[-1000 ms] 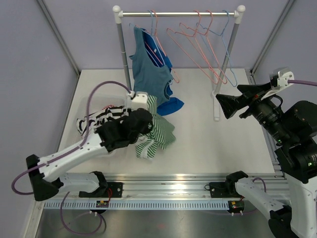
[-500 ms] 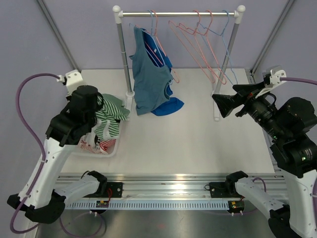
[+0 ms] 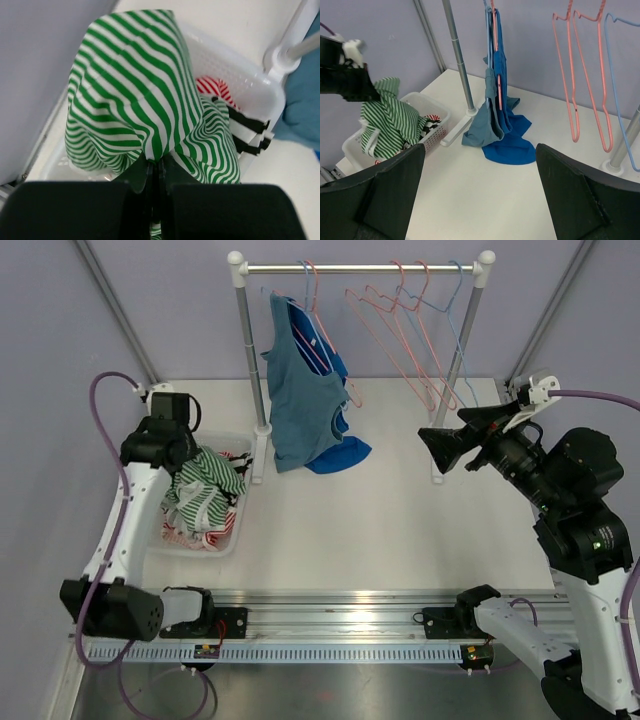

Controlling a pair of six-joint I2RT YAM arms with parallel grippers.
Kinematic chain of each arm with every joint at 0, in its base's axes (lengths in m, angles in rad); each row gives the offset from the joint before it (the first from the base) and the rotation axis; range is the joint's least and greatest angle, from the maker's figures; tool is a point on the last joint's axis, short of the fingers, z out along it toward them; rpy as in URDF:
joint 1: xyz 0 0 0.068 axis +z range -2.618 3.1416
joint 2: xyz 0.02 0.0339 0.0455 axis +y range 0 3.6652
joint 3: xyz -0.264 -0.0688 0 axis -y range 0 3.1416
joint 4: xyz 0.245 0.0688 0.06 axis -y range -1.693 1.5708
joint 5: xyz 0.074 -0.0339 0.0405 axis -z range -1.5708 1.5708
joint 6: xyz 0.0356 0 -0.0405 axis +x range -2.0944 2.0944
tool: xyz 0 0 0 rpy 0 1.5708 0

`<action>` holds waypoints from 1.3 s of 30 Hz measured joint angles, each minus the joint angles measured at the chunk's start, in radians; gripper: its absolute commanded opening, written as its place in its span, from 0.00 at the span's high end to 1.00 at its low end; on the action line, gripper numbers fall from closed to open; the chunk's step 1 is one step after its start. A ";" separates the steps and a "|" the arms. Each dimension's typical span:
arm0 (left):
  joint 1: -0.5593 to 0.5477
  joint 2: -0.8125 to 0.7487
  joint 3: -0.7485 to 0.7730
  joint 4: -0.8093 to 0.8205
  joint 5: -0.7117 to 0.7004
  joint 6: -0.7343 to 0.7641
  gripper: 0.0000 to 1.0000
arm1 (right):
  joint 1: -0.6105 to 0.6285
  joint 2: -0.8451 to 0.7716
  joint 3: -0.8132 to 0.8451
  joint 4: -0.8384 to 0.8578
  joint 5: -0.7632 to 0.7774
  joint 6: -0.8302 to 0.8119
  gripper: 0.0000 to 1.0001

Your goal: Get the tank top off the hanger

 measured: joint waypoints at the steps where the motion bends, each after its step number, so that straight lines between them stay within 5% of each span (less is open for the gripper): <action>1: 0.010 0.030 -0.026 0.013 0.033 0.000 1.00 | 0.000 0.000 -0.004 0.005 -0.007 0.001 0.01; 10: 0.208 0.455 -0.108 0.102 0.286 0.000 1.00 | 0.000 0.000 -0.085 0.096 -0.071 0.043 0.01; 17: 0.193 0.521 -0.107 0.100 0.298 0.000 1.00 | 0.000 0.076 -0.087 0.166 -0.149 0.091 0.01; 18: 0.189 0.510 -0.107 0.097 0.291 0.000 0.96 | 0.000 0.102 -0.078 0.171 -0.156 0.099 0.00; 21: 0.179 0.442 -0.107 0.082 0.263 0.000 0.59 | 0.000 0.188 -0.040 0.194 -0.184 0.124 0.00; 22: 0.176 0.408 -0.107 0.077 0.252 -0.003 0.29 | 0.000 0.222 -0.026 0.204 -0.195 0.132 0.01; 25: 0.173 0.288 -0.096 0.060 0.211 -0.012 0.01 | 0.003 0.341 0.030 0.200 -0.206 0.148 0.01; 39: 0.087 -0.183 -0.068 0.054 0.126 -0.013 0.01 | 0.035 0.887 0.583 0.115 -0.109 0.069 0.33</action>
